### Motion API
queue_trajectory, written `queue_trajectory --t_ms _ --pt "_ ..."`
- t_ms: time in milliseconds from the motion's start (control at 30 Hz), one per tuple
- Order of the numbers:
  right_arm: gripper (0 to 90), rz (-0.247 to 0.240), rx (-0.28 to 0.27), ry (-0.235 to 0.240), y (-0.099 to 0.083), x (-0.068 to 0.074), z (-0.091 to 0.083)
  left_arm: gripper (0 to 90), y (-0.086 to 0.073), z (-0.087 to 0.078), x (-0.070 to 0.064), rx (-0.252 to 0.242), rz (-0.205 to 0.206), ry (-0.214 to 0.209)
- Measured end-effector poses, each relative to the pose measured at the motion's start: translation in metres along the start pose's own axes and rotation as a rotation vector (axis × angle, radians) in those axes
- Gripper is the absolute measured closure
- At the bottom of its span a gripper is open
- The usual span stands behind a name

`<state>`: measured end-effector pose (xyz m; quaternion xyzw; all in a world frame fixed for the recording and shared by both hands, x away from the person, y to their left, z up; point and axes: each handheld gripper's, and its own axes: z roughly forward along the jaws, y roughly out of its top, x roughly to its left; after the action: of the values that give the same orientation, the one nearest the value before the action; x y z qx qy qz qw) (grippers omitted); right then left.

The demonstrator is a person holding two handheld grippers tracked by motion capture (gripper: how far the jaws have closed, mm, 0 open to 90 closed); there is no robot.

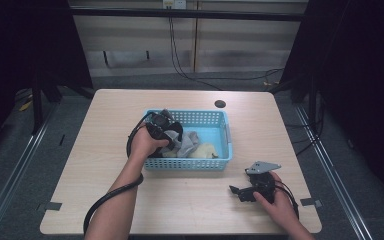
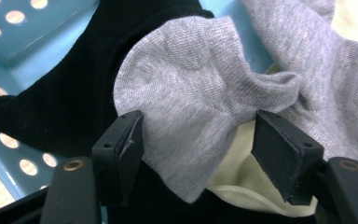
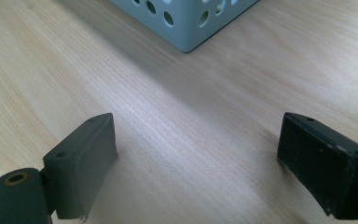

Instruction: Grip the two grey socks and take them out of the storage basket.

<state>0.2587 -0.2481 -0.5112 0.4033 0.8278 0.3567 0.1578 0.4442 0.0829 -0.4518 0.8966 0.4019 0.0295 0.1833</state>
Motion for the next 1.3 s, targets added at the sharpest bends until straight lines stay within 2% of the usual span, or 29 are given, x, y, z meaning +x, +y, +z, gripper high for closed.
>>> queue_trajectory --t_ms 400,433,600,667,867,1000,1300 --pt "11.0 0.000 0.000 0.000 0.000 0.000 0.000 57.3 -0.002 0.007 0.001 0.072 -0.009 0.032" --pt "11.0 0.000 0.000 0.000 0.000 0.000 0.000 59.5 -0.003 0.007 0.001 0.079 -0.018 0.031" --pt "11.0 0.000 0.000 0.000 0.000 0.000 0.000 75.2 -0.001 0.007 -0.001 0.100 -0.014 0.033" --pt "11.0 0.000 0.000 0.000 0.000 0.000 0.000 78.5 -0.001 0.005 -0.002 0.105 -0.015 0.033" --pt "11.0 0.000 0.000 0.000 0.000 0.000 0.000 80.1 -0.001 -0.005 0.000 0.092 -0.019 0.013" --pt "11.0 -0.001 0.000 0.000 0.000 0.000 0.000 80.1 -0.001 -0.017 0.002 0.083 -0.015 0.012" --pt "11.0 0.000 0.000 0.000 0.000 0.000 0.000 80.0 0.002 -0.039 0.001 0.054 -0.005 -0.022"
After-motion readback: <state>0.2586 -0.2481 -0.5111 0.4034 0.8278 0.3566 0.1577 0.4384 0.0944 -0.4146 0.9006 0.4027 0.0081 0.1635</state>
